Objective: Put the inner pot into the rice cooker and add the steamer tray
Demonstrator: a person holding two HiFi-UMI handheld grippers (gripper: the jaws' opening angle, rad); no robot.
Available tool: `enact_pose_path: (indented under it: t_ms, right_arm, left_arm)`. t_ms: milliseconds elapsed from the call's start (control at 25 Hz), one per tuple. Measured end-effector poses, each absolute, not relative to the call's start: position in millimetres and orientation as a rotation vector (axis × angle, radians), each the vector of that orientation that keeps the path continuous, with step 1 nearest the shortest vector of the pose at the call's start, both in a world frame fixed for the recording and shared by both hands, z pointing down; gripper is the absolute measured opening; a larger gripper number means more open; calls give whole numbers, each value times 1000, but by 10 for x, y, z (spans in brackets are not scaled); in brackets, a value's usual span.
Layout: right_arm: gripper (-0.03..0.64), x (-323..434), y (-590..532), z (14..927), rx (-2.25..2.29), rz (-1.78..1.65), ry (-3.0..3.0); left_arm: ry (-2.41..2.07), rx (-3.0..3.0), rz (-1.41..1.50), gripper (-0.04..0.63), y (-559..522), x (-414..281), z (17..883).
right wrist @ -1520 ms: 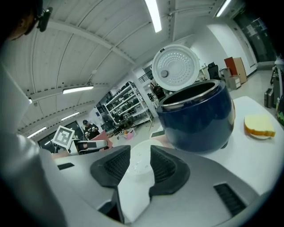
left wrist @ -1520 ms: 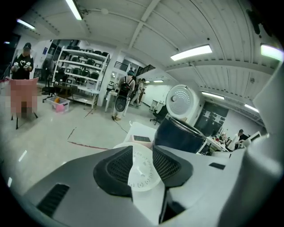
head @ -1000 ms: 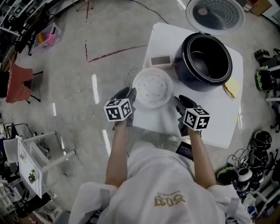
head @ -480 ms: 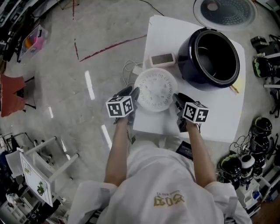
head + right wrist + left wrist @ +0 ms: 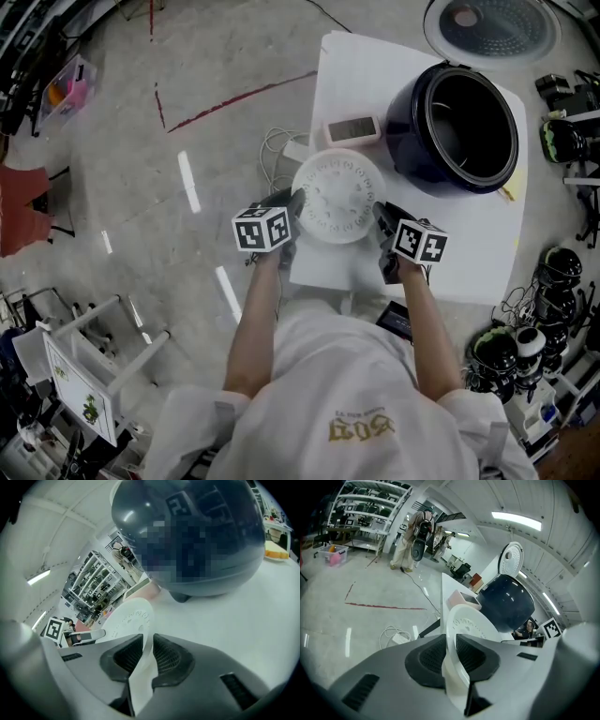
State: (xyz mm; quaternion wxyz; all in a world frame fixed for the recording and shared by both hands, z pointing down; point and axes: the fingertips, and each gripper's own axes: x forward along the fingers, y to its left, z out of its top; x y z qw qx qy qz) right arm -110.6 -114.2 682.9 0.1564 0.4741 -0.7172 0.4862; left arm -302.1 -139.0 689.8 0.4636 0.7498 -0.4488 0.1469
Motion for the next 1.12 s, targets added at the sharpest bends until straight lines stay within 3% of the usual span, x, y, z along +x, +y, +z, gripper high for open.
enact_pose_path:
  t_ms: [1120]
  right_arm:
    - [51,-1155,-1078,6199,1298,1390,-2174]
  left_arm:
    - [-1094,1849,295,69,-1225,-3085,6361]
